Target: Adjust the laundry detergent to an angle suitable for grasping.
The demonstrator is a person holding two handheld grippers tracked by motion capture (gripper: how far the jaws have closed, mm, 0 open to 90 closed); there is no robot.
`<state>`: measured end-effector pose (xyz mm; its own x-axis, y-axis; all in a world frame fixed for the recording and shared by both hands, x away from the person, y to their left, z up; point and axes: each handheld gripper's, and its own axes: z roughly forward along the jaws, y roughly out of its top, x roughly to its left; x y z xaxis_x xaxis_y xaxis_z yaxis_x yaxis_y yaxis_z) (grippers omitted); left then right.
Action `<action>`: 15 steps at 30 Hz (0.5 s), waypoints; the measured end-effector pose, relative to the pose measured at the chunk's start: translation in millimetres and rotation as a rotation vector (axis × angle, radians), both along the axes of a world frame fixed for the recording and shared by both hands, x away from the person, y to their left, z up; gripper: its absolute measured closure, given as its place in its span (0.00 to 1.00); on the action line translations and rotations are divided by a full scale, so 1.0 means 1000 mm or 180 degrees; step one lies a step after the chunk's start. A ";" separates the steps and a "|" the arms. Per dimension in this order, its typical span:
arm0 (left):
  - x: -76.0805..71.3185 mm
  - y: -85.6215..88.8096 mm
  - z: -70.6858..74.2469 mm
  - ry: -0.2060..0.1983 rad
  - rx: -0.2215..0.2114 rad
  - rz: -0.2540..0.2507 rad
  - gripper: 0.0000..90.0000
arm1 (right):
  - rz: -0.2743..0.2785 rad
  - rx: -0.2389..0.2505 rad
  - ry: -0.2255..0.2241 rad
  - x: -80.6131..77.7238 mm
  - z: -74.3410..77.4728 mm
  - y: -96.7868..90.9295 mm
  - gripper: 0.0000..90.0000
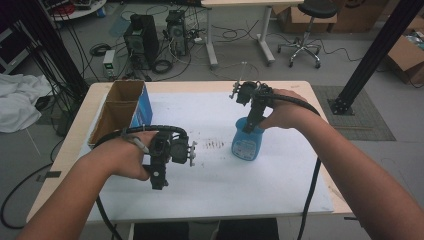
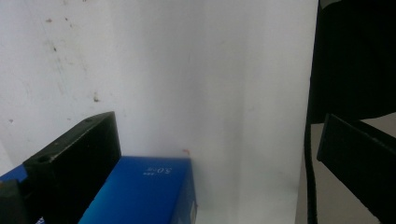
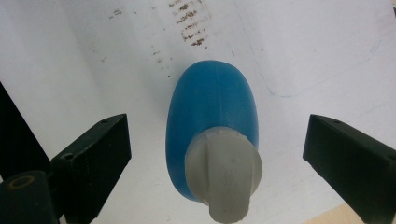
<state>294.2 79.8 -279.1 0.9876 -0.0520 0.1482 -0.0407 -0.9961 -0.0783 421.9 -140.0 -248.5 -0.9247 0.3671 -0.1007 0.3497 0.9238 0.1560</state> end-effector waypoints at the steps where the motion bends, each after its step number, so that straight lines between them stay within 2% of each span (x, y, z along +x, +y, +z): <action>1: 0.000 0.000 0.000 -0.0002 0.0004 0.0001 0.00 | 0.0007 0.0006 -0.0003 0.000 0.001 0.000 0.07; 6: 0.001 0.000 0.000 0.0007 0.0002 0.0000 0.00 | 0.0051 0.0026 -0.0016 -0.002 0.004 -0.001 0.00; 13: 0.004 0.001 0.003 0.0005 -0.0004 0.0008 0.00 | 0.0204 0.0087 -0.0016 -0.010 0.013 -0.003 0.00; 15: 0.005 0.001 0.005 0.0009 0.0004 0.0021 0.00 | 0.0275 0.0084 -0.0043 -0.016 0.020 -0.004 0.00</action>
<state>299.7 81.2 -274.3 0.9883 -0.0458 0.1452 -0.0345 -0.9963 -0.0793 405.9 -143.7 -228.9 -0.9517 0.2886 -0.1048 0.2665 0.9459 0.1849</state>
